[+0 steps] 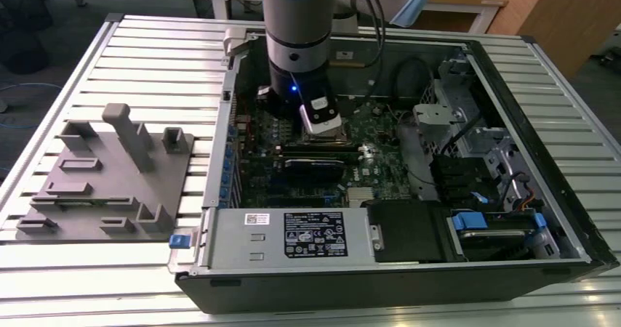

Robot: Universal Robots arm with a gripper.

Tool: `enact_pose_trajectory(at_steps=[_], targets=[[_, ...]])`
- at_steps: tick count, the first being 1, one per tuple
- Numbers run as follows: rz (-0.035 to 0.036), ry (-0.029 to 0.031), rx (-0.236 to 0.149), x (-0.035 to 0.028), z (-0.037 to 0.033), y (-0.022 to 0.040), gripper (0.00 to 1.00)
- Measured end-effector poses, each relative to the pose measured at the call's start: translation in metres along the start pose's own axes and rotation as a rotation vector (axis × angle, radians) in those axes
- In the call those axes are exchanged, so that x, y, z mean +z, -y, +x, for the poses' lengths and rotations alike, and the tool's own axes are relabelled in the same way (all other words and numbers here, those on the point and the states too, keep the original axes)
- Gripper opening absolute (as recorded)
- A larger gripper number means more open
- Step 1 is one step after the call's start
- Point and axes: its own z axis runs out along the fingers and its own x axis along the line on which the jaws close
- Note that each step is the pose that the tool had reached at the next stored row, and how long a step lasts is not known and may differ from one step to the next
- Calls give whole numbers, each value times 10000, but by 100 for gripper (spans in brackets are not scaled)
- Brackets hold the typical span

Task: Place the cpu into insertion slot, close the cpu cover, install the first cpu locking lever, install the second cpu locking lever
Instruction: 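Install the second cpu locking lever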

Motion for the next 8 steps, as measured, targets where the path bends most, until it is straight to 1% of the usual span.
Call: enact_pose_trajectory(at_steps=[5, 6, 8], targets=[[-2, 0, -1, 0, -2, 0, 11], [1, -1, -1, 0, -11, -2, 11], [0, 0, 0, 2, -51, -8, 11]])
